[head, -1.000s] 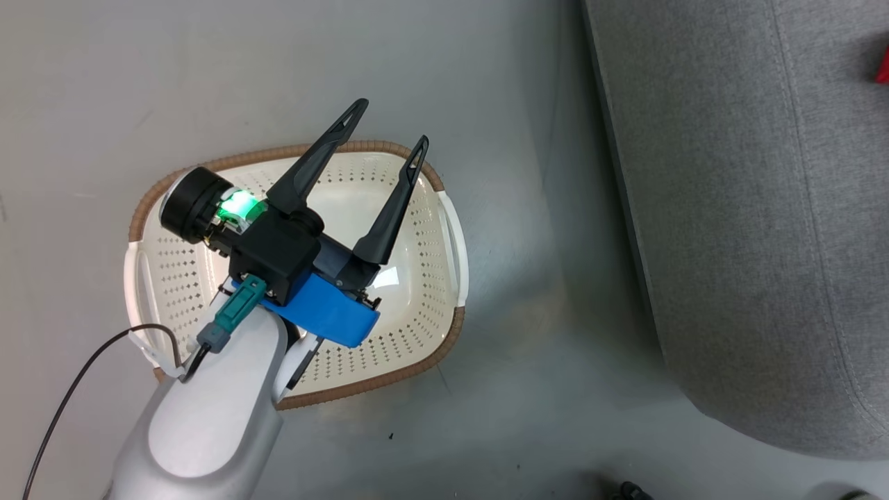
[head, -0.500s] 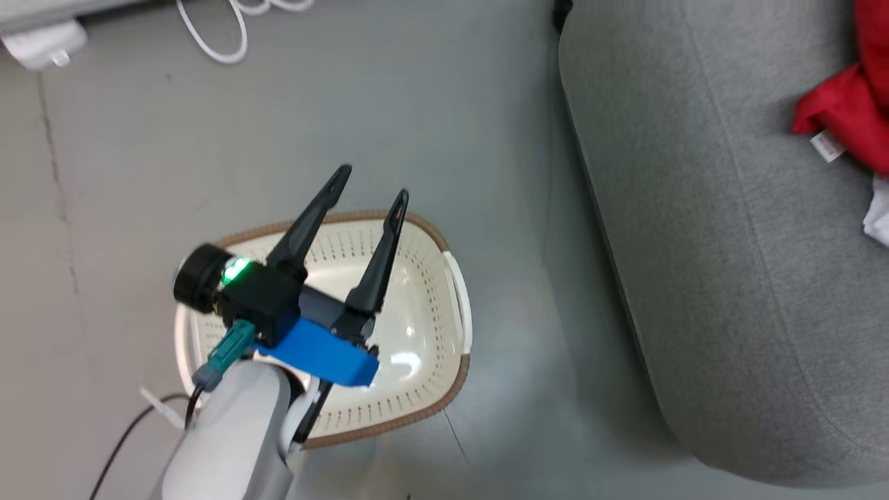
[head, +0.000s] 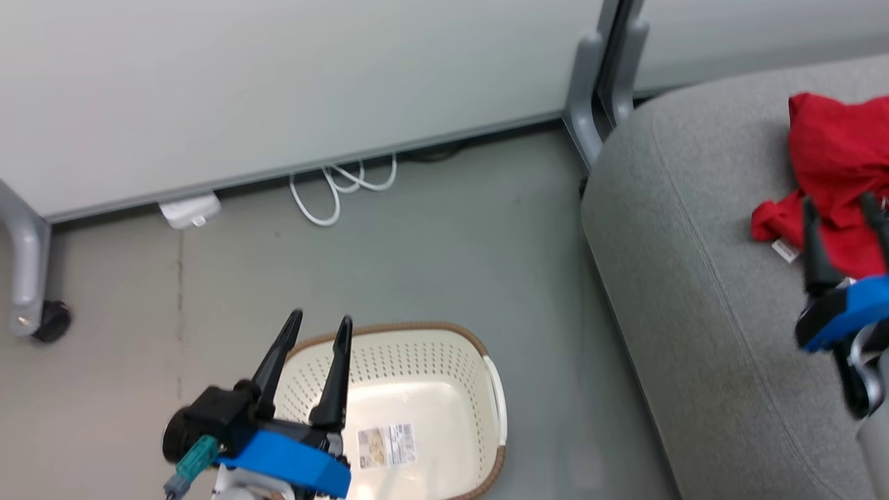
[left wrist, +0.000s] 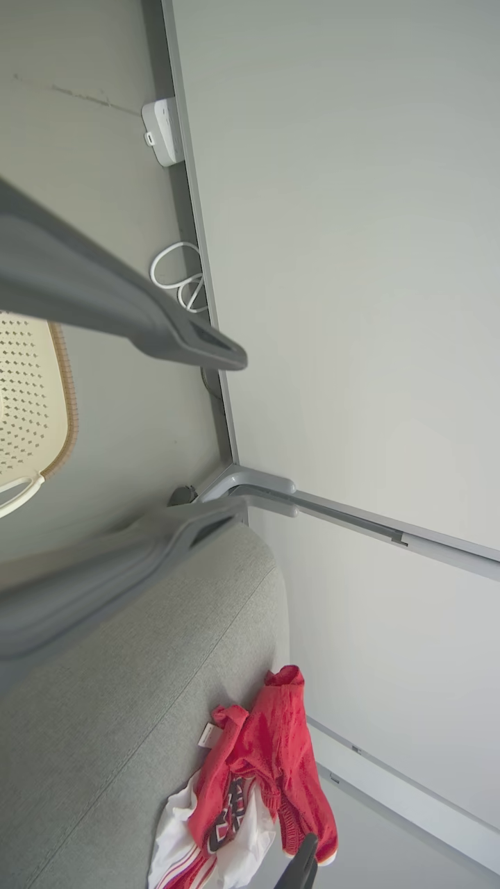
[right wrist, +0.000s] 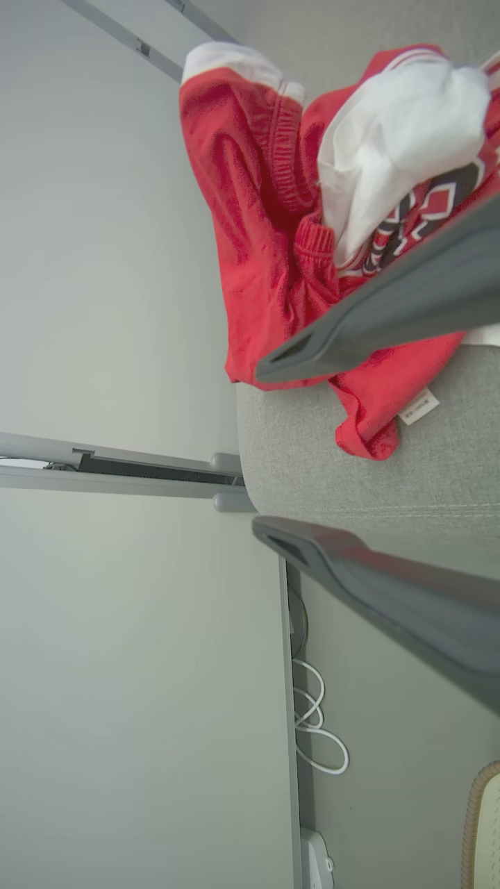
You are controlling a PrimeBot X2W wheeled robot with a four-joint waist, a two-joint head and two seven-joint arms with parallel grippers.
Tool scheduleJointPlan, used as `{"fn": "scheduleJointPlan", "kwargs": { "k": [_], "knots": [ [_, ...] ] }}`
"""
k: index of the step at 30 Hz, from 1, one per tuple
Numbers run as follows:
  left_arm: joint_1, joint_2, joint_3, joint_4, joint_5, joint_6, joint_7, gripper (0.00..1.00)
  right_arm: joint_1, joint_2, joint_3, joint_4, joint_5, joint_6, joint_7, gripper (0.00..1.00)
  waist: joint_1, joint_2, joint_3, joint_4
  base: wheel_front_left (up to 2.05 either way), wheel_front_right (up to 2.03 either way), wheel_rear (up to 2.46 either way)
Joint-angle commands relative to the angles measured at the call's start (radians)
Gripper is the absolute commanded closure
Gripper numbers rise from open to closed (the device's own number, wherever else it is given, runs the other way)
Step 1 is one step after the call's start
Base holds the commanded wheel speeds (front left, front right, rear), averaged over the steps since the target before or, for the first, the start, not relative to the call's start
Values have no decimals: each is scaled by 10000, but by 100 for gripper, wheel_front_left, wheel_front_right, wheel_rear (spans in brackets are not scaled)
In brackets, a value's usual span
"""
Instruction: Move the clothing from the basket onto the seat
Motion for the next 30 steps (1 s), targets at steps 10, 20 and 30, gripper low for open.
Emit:
{"fn": "scheduleJointPlan", "kwargs": {
  "k": [10,20,30],
  "knots": [
    [1288,-53,813,260,-80,-12,-31,0,3757,1577,-583,-4280,-713,-13,1313,0,4,0,-1656,1195,0,0,0],
    [1375,-59,1452,782,4,-61,-31,0,6101,3142,-866,-6935,-1260,-11,2202,0,4,0,-1917,1484,0,0,0],
    [1247,-59,1554,1069,55,-86,-31,0,6502,3565,-1123,-7568,-1476,-11,2379,0,4,0,-1925,1486,0,0,0]
  ]
}}
